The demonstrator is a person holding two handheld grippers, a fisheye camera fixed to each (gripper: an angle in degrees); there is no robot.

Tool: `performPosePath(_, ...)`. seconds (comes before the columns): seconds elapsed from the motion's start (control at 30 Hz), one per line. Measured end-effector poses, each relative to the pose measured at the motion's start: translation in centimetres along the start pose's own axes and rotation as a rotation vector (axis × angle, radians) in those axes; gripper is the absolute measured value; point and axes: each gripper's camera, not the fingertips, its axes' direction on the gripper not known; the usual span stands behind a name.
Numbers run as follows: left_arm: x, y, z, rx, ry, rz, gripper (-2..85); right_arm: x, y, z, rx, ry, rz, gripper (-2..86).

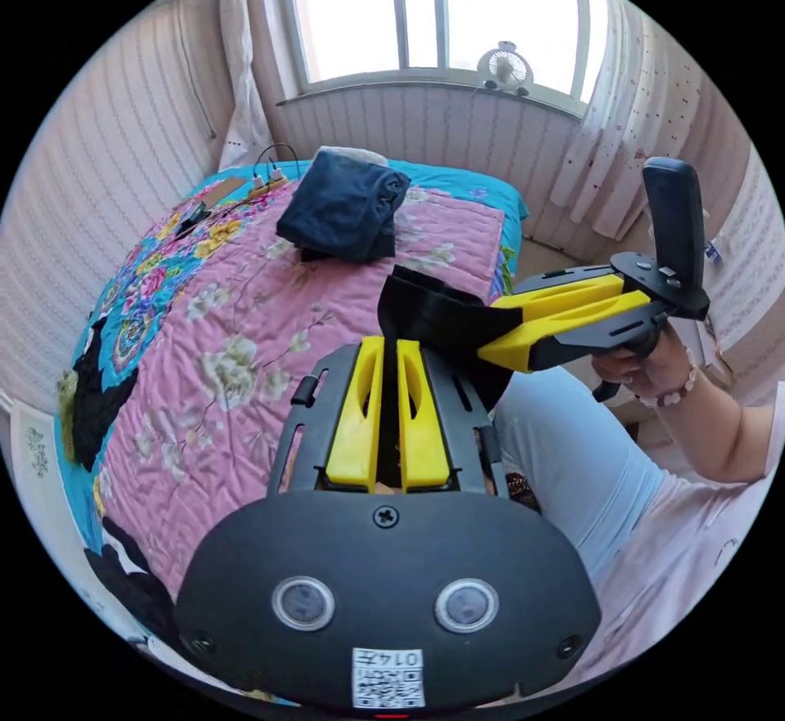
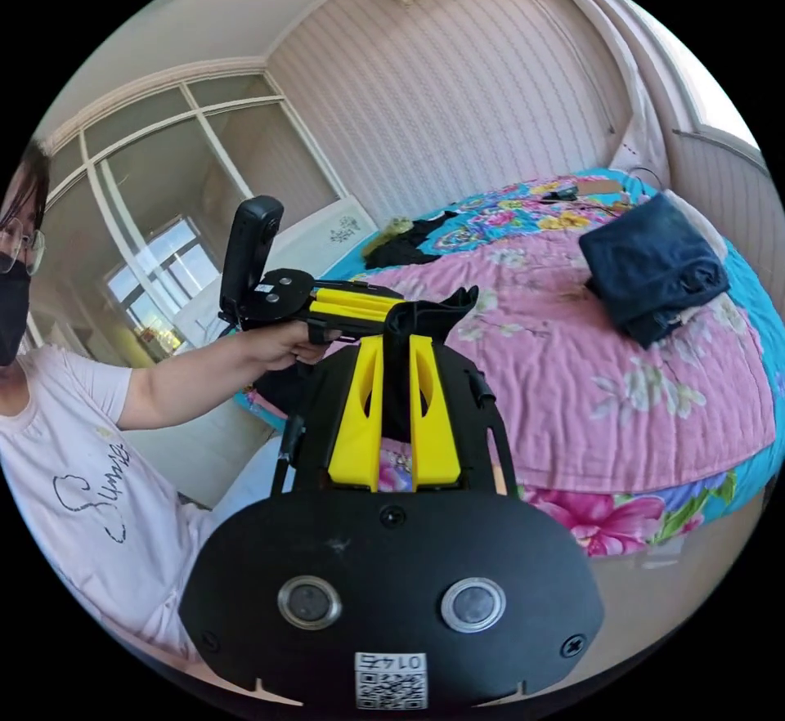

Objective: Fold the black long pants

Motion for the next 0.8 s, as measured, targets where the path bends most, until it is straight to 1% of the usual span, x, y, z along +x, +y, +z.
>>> performPosePath(0.13,-4.5,7.7,-8.6,0.032,-0.052,-0.090,1.6,-7.8,-1.6,5.9,-0.067,-0.054,-0.128,5.4)
performPosePath(0.27,-8.8,14.4,-14.8,0.066,-0.097,-0.182,1.3,-14.2,-2.8,12.0,-0.134,-0.086,-0.219,5.3)
performPosePath(0.47,-16.7,25.7,-23.6,0.102,-0.165,-0.346,1.0,-23.6,-4.8,23.9,-0.224,-0.174,-0.320,5.2)
performPosePath(0.53,-20.3,30.8,-27.1,0.109,-0.206,-0.421,1.3,-27.7,-5.7,29.7,-0.260,-0.229,-0.353,5.1)
performPosePath(0.57,-21.3,32.2,-28.0,0.108,-0.217,-0.446,1.3,-28.9,-5.9,31.2,-0.271,-0.236,-0.368,4.9)
performPosePath(0.63,-25.2,38.4,-31.5,0.114,-0.261,-0.559,2.0,-34.0,-6.4,37.9,-0.311,-0.272,-0.428,4.1)
performPosePath(0.67,-26.1,40.2,-32.3,0.112,-0.276,-0.590,2.3,-35.3,-6.4,39.7,-0.326,-0.280,-0.435,3.9)
performPosePath(0.7,-27.9,43.8,-33.7,0.105,-0.303,-0.662,2.4,-37.6,-6.2,43.2,-0.359,-0.290,-0.443,4.5)
performPosePath(0.73,-29.4,47.8,-34.7,0.088,-0.336,-0.744,2.1,-39.7,-5.7,46.8,-0.388,-0.271,-0.459,5.4)
performPosePath(0.77,-30.1,49.7,-35.0,0.072,-0.359,-0.786,1.4,-40.6,-5.2,48.5,-0.404,-0.258,-0.475,5.9)
performPosePath(0.8,-31.1,53.7,-35.4,0.028,-0.426,-0.876,-0.1,-41.9,-4.2,51.9,-0.452,-0.225,-0.496,6.5)
